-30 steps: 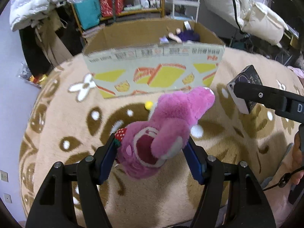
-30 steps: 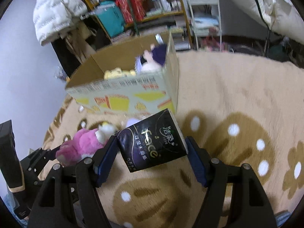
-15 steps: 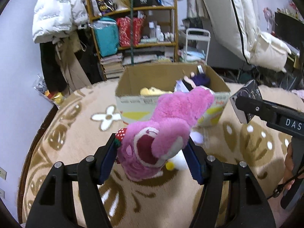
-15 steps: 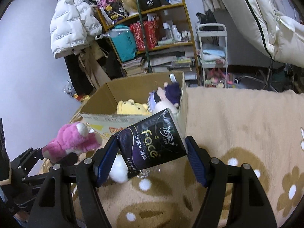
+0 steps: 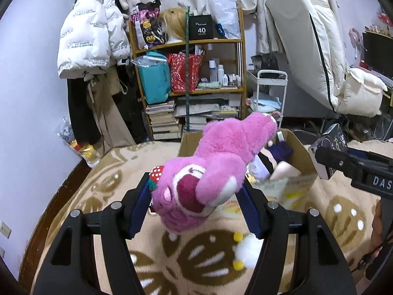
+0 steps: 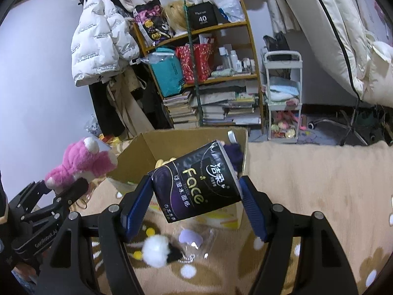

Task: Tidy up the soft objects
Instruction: 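Lift pink bear plush with left gripper while right gripper lifts black pack toward box, then open left gripper over box dropping pink bear while right gripper releases black pack inside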

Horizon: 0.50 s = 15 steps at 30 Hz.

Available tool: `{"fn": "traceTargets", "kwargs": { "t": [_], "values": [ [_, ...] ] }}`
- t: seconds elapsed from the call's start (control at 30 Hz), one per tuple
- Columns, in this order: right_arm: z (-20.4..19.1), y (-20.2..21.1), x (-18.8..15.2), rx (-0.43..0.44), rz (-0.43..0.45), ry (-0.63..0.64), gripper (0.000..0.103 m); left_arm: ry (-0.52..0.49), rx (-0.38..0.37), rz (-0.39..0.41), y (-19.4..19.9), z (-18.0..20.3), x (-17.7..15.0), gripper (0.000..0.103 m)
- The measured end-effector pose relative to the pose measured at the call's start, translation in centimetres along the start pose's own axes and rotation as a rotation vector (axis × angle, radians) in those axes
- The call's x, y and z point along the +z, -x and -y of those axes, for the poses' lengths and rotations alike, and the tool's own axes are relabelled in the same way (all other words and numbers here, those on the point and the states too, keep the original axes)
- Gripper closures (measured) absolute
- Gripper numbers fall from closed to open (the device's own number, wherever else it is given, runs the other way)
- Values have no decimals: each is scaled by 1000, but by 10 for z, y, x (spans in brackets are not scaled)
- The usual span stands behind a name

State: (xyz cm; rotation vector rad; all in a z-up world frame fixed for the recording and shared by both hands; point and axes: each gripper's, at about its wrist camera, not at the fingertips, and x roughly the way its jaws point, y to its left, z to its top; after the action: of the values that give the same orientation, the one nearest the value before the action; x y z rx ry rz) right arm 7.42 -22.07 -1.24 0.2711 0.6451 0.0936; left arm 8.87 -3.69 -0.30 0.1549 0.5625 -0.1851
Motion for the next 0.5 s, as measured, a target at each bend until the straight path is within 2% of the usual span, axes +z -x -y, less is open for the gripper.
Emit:
{"fn": "traceTargets", "kwargs": {
  "t": [0.23,0.5],
  "values": [
    [-3,-17,11,17,11,20,28,11,-2,19,-24,0,20,38],
    [-9,-38,21,-3,8,81,28,13,-7,-4,-53,5,28,37]
  ]
}}
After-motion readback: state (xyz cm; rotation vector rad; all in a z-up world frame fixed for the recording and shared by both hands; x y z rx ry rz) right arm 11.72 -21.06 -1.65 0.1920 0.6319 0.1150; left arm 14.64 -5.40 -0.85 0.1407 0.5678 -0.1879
